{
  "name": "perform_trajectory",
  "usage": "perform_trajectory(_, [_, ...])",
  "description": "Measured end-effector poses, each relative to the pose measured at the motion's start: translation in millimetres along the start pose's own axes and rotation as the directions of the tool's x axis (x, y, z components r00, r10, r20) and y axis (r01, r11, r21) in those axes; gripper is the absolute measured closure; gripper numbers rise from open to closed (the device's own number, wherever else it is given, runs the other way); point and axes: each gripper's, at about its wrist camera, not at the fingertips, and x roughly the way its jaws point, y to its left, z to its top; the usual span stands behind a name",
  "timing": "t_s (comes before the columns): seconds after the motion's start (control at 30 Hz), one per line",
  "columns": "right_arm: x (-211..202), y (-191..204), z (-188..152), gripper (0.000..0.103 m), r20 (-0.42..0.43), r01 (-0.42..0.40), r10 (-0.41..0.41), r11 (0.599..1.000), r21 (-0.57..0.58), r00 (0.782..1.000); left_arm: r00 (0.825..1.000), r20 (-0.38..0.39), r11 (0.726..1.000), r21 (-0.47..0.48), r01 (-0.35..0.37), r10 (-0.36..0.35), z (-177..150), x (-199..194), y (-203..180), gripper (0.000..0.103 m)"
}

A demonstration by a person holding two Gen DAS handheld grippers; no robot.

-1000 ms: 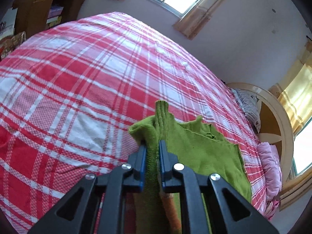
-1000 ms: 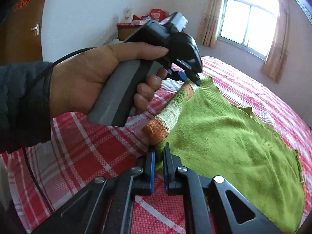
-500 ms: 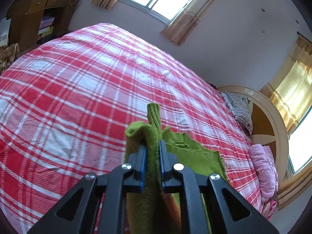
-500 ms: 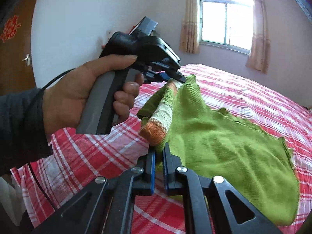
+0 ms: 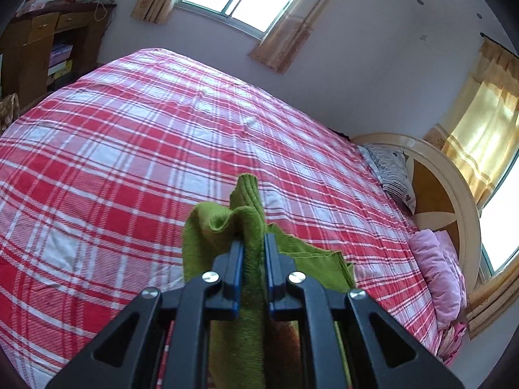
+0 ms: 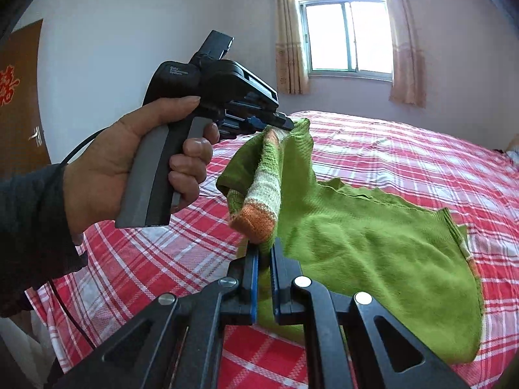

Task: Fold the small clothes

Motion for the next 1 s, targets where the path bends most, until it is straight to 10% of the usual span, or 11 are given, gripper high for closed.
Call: perform_trajectory(1.0, [-51.7,-132.8,-30.7,0.098,0.002,0.070,-0.073,0.959,0.275,0.997,0.989,-0.130,0.986,0.143,0.081,-0.062,-18.8,89.5,-119.6,0.091])
